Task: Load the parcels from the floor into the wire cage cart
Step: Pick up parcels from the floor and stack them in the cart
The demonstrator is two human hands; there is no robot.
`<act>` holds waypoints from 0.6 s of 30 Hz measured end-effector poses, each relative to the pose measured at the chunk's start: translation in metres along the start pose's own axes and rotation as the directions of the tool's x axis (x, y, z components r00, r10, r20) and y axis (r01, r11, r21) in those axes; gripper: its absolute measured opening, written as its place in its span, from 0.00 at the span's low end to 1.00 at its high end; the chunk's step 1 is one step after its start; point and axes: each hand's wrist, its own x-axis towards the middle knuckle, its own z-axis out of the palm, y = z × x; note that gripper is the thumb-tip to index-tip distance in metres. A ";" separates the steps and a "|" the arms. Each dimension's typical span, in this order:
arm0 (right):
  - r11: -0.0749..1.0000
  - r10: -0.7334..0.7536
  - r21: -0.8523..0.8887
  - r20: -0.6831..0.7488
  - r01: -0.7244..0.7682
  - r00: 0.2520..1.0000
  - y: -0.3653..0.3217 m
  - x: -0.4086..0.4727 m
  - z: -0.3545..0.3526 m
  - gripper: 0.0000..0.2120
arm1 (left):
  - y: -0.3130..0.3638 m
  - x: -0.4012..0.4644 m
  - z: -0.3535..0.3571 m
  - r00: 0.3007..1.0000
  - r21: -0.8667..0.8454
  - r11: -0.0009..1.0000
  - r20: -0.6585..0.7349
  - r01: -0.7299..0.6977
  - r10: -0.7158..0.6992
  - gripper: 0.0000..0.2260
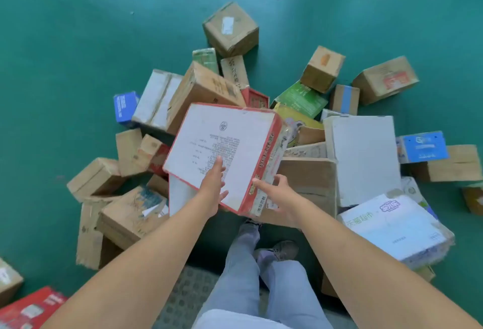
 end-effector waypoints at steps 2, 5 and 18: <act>0.999 0.026 -0.025 -0.027 -0.027 0.999 -0.002 0.016 0.009 0.67 | -0.007 0.014 -0.002 0.999 -0.010 1.000 -0.030 0.016 -0.017 0.26; 0.997 0.021 0.071 -0.031 -0.019 0.999 0.003 0.041 0.019 0.66 | -0.025 0.044 -0.005 0.997 0.004 0.999 -0.054 0.050 -0.050 0.25; 0.983 -0.118 0.110 -0.233 0.147 0.965 0.006 0.065 0.053 0.55 | -0.047 0.094 -0.025 0.995 -0.069 0.997 -0.086 0.041 -0.047 0.37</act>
